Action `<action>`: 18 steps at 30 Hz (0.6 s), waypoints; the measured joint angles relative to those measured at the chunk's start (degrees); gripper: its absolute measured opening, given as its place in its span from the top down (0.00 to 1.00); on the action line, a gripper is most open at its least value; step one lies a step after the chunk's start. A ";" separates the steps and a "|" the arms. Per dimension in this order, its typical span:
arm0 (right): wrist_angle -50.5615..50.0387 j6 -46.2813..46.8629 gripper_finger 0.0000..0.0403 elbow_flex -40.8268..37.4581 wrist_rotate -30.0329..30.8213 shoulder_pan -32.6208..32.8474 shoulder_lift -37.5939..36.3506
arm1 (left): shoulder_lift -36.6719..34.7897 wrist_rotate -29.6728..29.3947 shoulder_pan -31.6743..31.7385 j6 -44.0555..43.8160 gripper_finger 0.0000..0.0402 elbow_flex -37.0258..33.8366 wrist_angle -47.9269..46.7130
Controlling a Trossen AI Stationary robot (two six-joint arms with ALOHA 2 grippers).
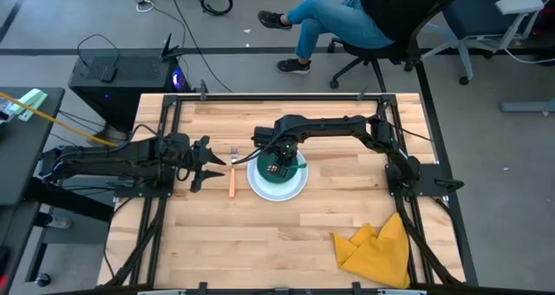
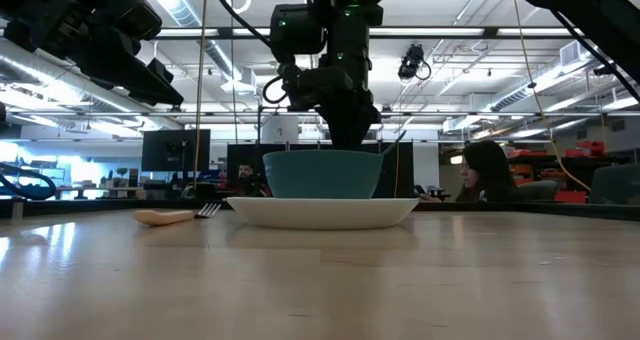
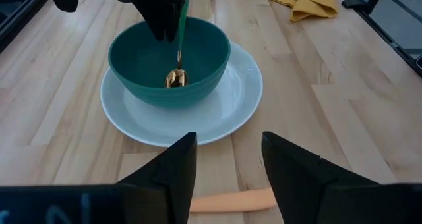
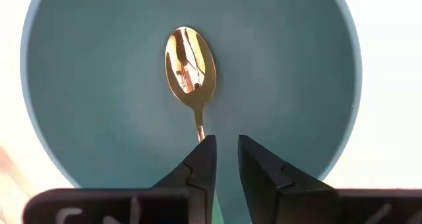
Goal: Set table place
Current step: Return to Home Position
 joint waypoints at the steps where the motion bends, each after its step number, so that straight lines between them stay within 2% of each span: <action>1: 0.00 0.00 0.82 0.00 0.00 0.00 0.00 | 0.02 0.00 0.00 0.00 0.55 0.00 0.00; 9: -0.92 0.00 0.82 0.00 -1.75 0.00 -0.82 | 0.00 0.02 -0.02 0.00 0.56 0.00 -0.02; 14: -2.61 -0.16 0.82 0.02 -3.92 0.25 -6.47 | 0.01 0.00 0.00 0.00 0.55 0.00 -0.01; 18: -3.06 -3.88 0.83 0.02 -3.63 0.76 -13.87 | 0.01 0.01 -0.02 -0.01 0.56 0.00 -0.01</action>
